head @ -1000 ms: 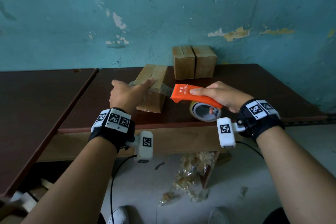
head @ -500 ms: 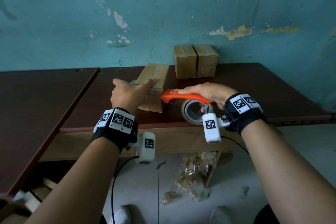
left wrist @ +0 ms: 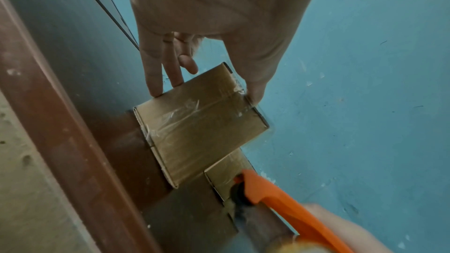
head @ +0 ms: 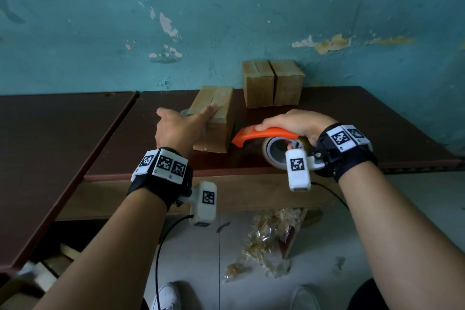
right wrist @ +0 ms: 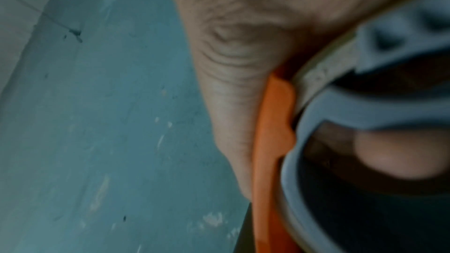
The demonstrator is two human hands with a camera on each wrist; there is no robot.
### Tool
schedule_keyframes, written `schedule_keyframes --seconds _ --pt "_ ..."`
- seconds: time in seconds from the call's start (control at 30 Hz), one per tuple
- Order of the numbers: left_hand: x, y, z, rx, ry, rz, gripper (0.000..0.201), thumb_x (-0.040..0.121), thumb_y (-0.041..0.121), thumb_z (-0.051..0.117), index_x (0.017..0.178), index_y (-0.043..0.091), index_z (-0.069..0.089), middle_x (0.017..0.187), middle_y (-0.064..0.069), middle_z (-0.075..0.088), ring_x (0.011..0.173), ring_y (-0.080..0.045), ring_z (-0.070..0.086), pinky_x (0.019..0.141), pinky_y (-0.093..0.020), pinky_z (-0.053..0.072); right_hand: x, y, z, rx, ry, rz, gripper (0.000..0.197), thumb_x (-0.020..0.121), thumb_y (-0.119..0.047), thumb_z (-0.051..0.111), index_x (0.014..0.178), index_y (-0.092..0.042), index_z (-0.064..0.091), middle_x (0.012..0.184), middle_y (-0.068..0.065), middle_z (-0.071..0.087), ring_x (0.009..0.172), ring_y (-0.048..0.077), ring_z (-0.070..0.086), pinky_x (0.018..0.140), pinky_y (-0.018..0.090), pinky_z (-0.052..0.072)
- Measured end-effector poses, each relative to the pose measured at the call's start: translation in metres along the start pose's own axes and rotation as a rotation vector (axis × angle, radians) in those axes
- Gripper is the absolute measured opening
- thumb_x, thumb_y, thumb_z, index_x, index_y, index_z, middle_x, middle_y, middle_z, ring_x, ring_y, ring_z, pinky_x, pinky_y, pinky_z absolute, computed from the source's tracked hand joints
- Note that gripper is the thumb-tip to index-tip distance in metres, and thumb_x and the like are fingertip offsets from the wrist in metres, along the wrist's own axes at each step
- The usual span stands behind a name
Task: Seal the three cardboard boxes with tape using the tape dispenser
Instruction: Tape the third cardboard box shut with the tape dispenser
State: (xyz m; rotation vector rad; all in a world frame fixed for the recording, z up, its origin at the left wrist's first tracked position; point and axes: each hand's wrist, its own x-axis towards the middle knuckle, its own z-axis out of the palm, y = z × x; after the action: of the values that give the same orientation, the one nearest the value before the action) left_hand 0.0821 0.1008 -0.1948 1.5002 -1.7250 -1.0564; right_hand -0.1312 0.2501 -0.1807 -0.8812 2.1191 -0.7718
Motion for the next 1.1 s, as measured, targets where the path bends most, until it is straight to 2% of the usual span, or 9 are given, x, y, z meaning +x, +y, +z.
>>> schedule_keyframes --seconds 0.13,0.3,0.43,0.57,0.7,0.8,0.93,1.0,1.1 --pt "-0.001 0.000 0.000 -0.034 -0.015 0.008 0.111 0.070 0.078 0.082 0.143 0.007 0.036 0.138 -0.014 0.059 0.121 -0.033 0.063 0.082 -0.038 0.049 0.000 0.010 -0.016 0.214 0.276 -0.088 0.055 0.084 -0.057 0.077 0.102 -0.005 0.071 0.089 0.017 0.078 0.067 0.028 0.073 0.077 0.039 0.060" --pt "-0.001 0.000 0.001 -0.102 -0.028 0.009 0.113 0.076 0.076 0.079 0.149 0.004 0.030 0.146 -0.017 0.055 0.129 -0.035 0.059 0.088 -0.037 0.048 0.013 0.017 -0.012 -0.123 0.581 -0.182 0.048 0.092 -0.046 0.063 0.066 -0.005 0.063 0.067 0.010 0.068 0.069 0.034 0.071 0.057 0.031 0.045" --pt "0.002 -0.002 0.002 -0.137 -0.047 0.011 0.111 0.076 0.072 0.082 0.147 0.003 0.032 0.142 -0.017 0.057 0.126 -0.034 0.061 0.097 -0.041 0.053 0.023 0.021 0.004 -0.318 0.613 -0.185 0.047 0.100 -0.047 0.064 0.065 -0.016 0.056 0.071 0.006 0.063 0.067 0.027 0.065 0.050 0.029 0.033" --pt "0.007 -0.006 0.004 -0.181 -0.052 -0.008 0.109 0.073 0.074 0.083 0.143 0.005 0.036 0.133 -0.014 0.060 0.114 -0.030 0.065 0.098 -0.044 0.058 0.032 0.020 0.014 -0.438 0.627 -0.166 0.042 0.097 -0.051 0.068 0.072 -0.019 0.057 0.075 0.004 0.064 0.064 0.021 0.062 0.051 0.029 0.036" --pt "0.007 -0.007 0.004 -0.227 -0.073 -0.018 0.107 0.079 0.072 0.079 0.149 0.005 0.034 0.138 -0.012 0.057 0.120 -0.031 0.062 0.095 -0.038 0.053 0.038 0.020 0.023 -0.520 0.627 -0.130 0.044 0.090 -0.055 0.073 0.099 -0.013 0.071 0.097 0.009 0.071 0.087 0.030 0.070 0.069 0.036 0.051" --pt "0.010 -0.008 0.005 -0.262 -0.084 -0.016 0.104 0.085 0.069 0.075 0.154 0.004 0.032 0.143 -0.013 0.053 0.128 -0.032 0.056 0.093 -0.038 0.046 0.037 0.018 0.028 -0.545 0.642 -0.107 0.049 0.089 -0.051 0.077 0.114 -0.010 0.071 0.109 0.013 0.071 0.098 0.034 0.070 0.072 0.036 0.049" --pt "0.019 -0.012 0.001 -0.322 -0.101 -0.065 0.108 0.076 0.077 0.075 0.150 0.006 0.042 0.139 -0.006 0.057 0.123 -0.029 0.059 0.100 -0.046 0.053 0.028 0.010 0.031 -0.516 0.706 -0.124 0.061 0.086 -0.048 0.083 0.126 -0.007 0.063 0.126 0.015 0.064 0.111 0.035 0.066 0.080 0.041 0.053" --pt "0.023 -0.013 -0.003 -0.373 -0.120 -0.099 0.109 0.064 0.082 0.075 0.142 0.010 0.052 0.134 -0.006 0.064 0.118 -0.029 0.065 0.099 -0.048 0.055 0.022 0.004 0.031 -0.500 0.803 -0.211 0.062 0.086 -0.051 0.081 0.123 -0.007 0.060 0.127 0.014 0.056 0.113 0.033 0.060 0.083 0.042 0.052" --pt "0.027 -0.016 -0.006 -0.467 -0.154 -0.105 0.076 0.070 0.073 0.078 0.121 0.018 0.062 0.120 -0.007 0.072 0.108 -0.026 0.070 0.100 -0.047 0.054 0.014 -0.008 0.031 -0.364 0.844 -0.428 0.036 0.093 -0.048 0.073 0.100 -0.014 0.061 0.109 0.003 0.056 0.096 0.021 0.059 0.076 0.034 0.045"
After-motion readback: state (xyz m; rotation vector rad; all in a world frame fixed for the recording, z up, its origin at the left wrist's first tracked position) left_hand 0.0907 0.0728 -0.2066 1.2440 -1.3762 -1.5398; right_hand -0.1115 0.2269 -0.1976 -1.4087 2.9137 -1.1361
